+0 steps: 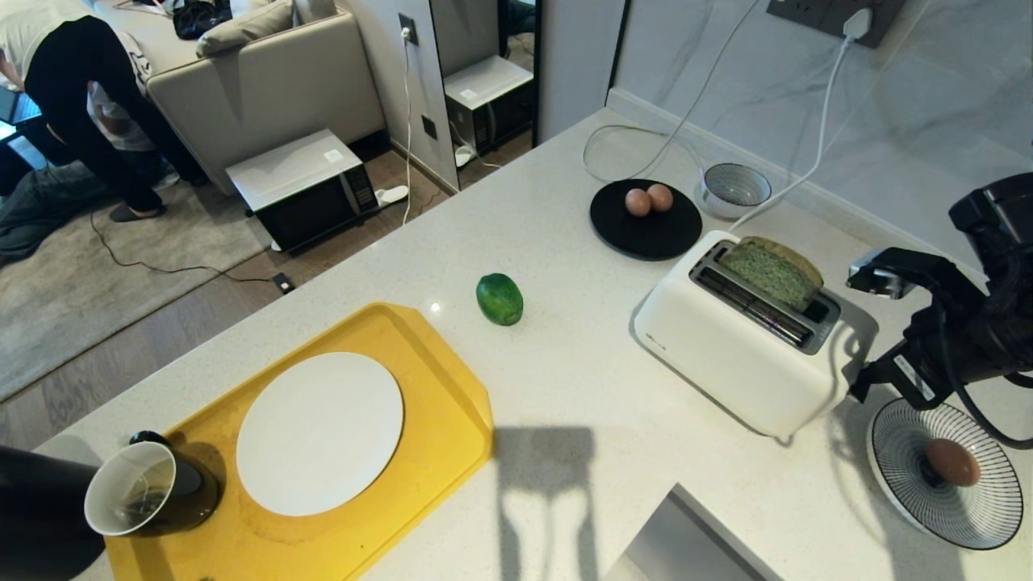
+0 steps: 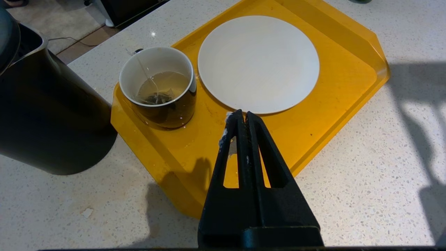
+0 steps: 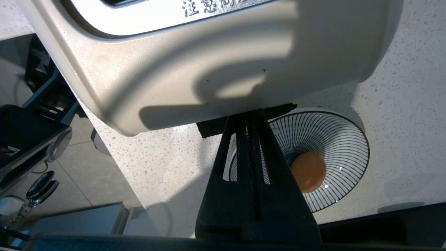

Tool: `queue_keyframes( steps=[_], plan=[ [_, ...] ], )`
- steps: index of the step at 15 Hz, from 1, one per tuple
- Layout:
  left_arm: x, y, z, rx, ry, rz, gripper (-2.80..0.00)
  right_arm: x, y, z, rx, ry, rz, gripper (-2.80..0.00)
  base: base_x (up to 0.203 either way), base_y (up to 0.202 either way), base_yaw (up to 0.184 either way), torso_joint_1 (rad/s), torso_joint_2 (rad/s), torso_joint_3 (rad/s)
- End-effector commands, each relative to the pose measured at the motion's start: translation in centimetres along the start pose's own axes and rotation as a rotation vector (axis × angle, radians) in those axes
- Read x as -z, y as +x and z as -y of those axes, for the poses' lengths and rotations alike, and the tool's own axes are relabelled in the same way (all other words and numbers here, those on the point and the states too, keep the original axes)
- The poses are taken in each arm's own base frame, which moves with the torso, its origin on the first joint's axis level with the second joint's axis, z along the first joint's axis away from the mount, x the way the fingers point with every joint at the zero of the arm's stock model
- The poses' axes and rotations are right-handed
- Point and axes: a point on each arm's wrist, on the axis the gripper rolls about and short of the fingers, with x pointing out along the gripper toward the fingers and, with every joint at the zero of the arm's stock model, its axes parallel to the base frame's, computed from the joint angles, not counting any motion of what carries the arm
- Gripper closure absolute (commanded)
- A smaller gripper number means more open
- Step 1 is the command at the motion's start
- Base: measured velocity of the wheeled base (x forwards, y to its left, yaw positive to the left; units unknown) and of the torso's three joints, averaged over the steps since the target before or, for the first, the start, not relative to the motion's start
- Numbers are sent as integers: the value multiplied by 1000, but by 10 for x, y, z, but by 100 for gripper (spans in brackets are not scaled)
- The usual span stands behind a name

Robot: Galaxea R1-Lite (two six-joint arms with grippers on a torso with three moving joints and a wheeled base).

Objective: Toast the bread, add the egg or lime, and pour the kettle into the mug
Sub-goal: Use a bread toaster

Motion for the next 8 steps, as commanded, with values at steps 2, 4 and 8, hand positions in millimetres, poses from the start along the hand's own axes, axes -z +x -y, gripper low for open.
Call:
queue_keyframes(
  steps=[2, 4, 8],
  plan=[
    [0, 0, 0, 0, 0, -2, 0, 3, 9, -1, -13, -2, -24, 0, 0, 0, 0, 0, 0, 0],
    [0, 0, 0, 0, 0, -2, 0, 6, 13, -2, -12, -1, -22, 0, 0, 0, 0, 0, 0, 0],
    [0, 0, 0, 0, 0, -1, 0, 7, 15, -2, -13, 0, -26, 0, 0, 0, 0, 0, 0, 0]
  ],
)
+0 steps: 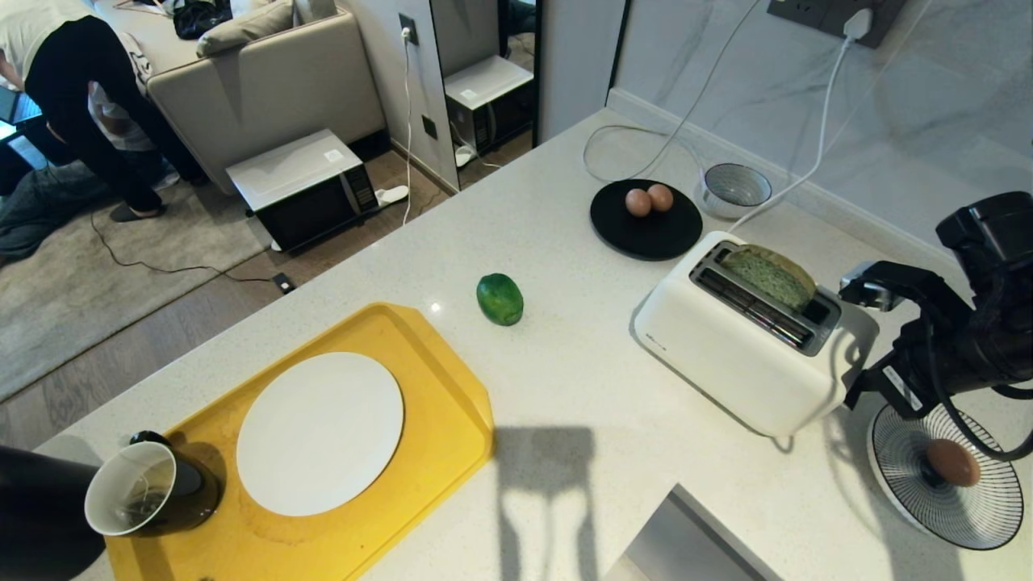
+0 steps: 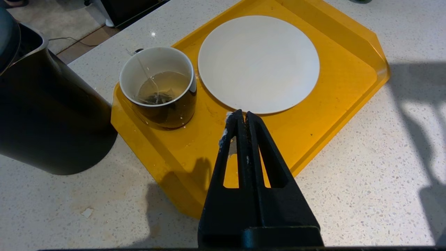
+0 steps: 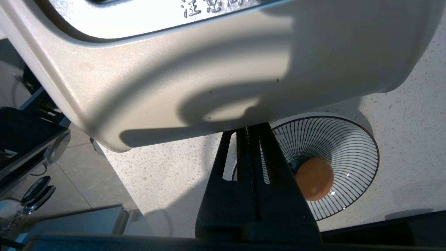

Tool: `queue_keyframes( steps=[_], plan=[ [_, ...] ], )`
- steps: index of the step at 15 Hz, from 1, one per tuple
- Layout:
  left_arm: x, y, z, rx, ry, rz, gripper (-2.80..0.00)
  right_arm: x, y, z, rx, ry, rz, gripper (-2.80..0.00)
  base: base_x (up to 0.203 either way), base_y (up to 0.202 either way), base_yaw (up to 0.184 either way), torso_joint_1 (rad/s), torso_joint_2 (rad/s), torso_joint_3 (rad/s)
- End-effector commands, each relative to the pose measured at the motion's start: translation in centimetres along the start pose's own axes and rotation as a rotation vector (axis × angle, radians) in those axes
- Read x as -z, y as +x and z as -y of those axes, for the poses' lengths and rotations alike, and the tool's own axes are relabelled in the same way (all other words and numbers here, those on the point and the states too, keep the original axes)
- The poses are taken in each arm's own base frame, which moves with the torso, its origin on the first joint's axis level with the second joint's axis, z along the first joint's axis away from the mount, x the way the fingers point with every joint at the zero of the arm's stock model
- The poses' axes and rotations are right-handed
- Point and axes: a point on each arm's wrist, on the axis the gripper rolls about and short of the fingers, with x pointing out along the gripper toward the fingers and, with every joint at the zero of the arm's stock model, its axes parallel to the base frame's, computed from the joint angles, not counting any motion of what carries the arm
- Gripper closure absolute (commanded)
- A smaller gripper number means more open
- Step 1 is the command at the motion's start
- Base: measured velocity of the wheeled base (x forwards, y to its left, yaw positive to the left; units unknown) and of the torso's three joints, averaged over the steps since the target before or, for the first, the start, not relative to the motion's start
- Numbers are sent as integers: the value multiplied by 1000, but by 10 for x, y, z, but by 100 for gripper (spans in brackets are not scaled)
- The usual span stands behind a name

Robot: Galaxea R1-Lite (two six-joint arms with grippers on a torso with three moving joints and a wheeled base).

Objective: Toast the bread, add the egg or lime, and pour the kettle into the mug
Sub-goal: Use a bread toaster

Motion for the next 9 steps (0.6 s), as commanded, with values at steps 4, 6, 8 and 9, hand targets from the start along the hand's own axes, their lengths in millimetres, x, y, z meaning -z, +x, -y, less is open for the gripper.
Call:
queue_keyframes(
  steps=[4, 6, 8, 9],
  plan=[
    [0, 0, 0, 0, 0, -1, 0, 1, 4, 0, -9, -2, -16, 0, 0, 0, 0, 0, 0, 0],
    [0, 0, 0, 0, 0, -1, 0, 1, 7, 0, -12, -2, -22, 0, 0, 0, 0, 0, 0, 0],
    [0, 0, 0, 0, 0, -1, 0, 1, 9, 0, -14, -1, -27, 0, 0, 0, 0, 0, 0, 0],
    [0, 0, 0, 0, 0, -1, 0, 1, 10, 0, -14, -1, -27, 0, 0, 0, 0, 0, 0, 0]
  ],
)
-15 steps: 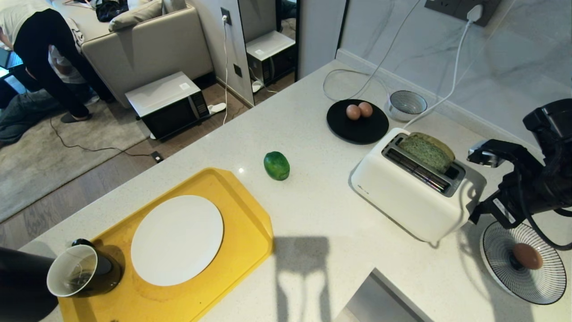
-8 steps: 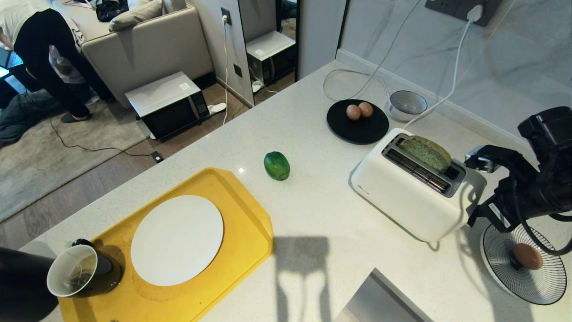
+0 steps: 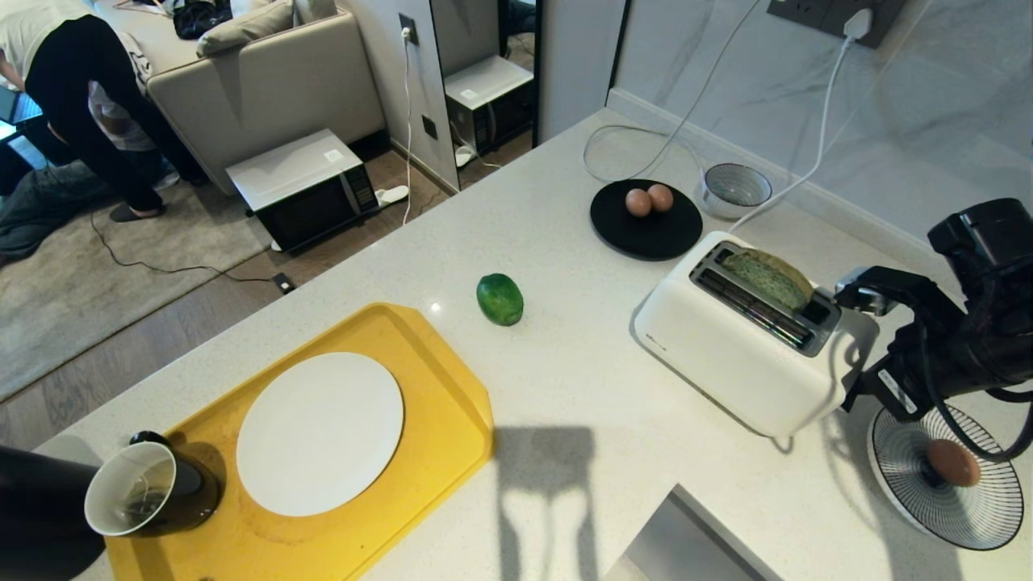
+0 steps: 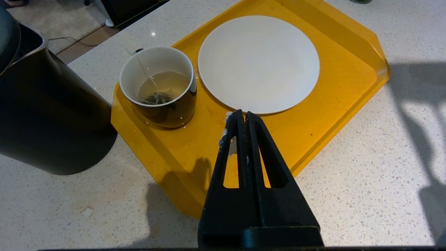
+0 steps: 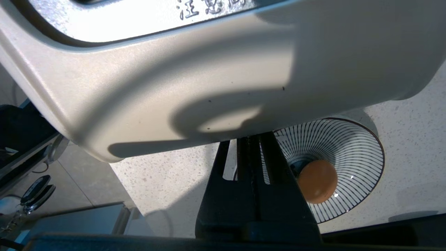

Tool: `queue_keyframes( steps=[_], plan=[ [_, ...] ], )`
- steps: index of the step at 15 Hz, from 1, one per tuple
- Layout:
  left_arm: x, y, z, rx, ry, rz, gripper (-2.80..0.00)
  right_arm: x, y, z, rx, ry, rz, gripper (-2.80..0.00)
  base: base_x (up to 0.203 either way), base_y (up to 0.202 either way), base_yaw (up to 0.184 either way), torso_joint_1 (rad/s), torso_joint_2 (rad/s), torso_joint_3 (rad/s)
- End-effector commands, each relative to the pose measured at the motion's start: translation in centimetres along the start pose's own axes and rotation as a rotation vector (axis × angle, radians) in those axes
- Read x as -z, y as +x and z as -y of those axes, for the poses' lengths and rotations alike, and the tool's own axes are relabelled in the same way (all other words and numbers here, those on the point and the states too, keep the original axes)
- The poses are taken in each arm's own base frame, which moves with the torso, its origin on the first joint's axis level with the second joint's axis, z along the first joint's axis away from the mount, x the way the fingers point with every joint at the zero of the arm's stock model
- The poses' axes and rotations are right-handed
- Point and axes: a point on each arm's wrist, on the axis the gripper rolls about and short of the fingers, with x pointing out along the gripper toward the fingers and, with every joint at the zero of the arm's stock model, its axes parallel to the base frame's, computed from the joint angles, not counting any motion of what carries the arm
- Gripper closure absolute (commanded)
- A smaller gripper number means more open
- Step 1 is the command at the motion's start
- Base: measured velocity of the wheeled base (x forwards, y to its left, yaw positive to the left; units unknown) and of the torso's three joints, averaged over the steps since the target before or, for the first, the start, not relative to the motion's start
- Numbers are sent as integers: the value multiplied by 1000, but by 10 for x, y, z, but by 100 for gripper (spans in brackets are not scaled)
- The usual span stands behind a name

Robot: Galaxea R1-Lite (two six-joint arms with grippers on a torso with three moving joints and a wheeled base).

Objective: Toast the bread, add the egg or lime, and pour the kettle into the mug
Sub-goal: Use a bread toaster

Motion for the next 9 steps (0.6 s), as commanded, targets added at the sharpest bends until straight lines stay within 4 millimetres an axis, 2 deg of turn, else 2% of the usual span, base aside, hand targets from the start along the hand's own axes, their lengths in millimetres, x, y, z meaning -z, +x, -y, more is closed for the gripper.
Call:
queue_keyframes(
  steps=[1, 9],
  plan=[
    [0, 0, 0, 0, 0, 0, 0, -1, 6, 0, -5, -3, -8, 0, 0, 0, 0, 0, 0, 0],
    [0, 0, 0, 0, 0, 0, 0, -1, 13, 1, 2, -3, 1, 0, 0, 0, 0, 0, 0, 0]
  ],
)
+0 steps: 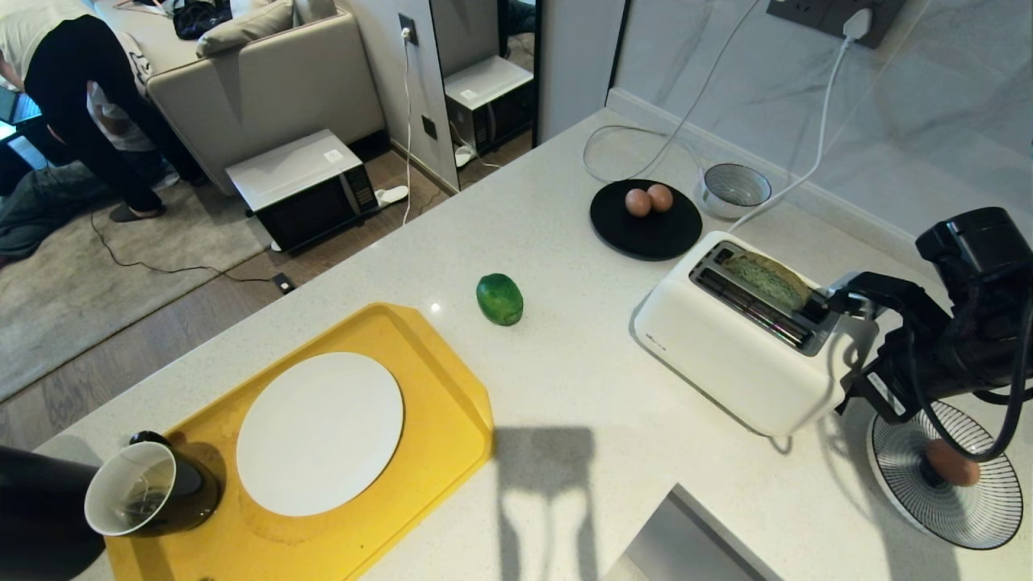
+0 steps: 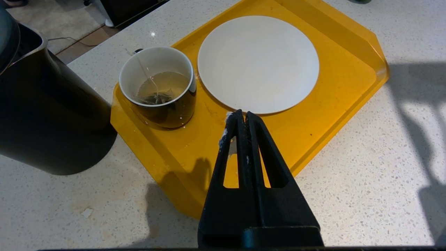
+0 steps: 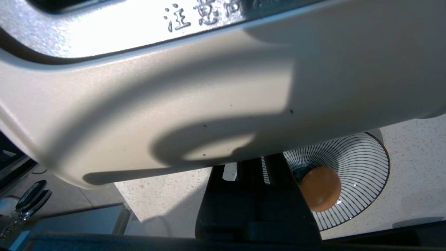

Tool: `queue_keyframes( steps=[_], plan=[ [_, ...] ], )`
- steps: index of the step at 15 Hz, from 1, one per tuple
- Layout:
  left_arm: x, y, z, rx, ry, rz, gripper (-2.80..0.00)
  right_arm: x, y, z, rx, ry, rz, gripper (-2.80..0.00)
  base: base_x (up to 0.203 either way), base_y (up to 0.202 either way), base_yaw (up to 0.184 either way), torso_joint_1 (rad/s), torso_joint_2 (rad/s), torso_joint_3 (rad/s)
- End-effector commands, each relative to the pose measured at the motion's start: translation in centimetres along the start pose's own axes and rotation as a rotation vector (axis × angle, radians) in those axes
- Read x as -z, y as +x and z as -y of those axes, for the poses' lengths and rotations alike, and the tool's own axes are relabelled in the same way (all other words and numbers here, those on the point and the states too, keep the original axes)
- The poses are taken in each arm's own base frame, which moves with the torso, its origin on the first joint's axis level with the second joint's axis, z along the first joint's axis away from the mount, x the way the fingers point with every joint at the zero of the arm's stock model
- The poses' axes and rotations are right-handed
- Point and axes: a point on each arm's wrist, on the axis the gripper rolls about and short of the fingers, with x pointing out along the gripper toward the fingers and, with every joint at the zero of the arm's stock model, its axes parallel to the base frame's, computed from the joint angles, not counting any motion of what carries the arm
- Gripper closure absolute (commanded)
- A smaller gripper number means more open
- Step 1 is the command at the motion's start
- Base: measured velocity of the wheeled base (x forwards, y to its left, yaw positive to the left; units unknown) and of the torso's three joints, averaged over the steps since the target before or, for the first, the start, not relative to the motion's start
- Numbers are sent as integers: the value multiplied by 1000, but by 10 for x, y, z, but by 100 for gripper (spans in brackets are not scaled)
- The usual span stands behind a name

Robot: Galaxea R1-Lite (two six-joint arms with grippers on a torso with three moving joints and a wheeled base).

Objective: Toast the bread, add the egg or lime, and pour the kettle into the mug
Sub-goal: Use a bread toaster

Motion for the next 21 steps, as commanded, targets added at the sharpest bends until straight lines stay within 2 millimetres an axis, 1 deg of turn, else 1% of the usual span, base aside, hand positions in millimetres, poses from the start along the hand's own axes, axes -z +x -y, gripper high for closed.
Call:
queue_keyframes(
  steps=[1, 21],
  plan=[
    [0, 0, 0, -1, 0, -1, 0, 0, 1, 0, -3, -3, -5, 0, 0, 0, 0, 0, 0, 0],
    [0, 0, 0, -1, 0, -2, 0, 2, -1, 3, 17, 4, -10, 0, 0, 0, 0, 0, 0, 0]
  ],
)
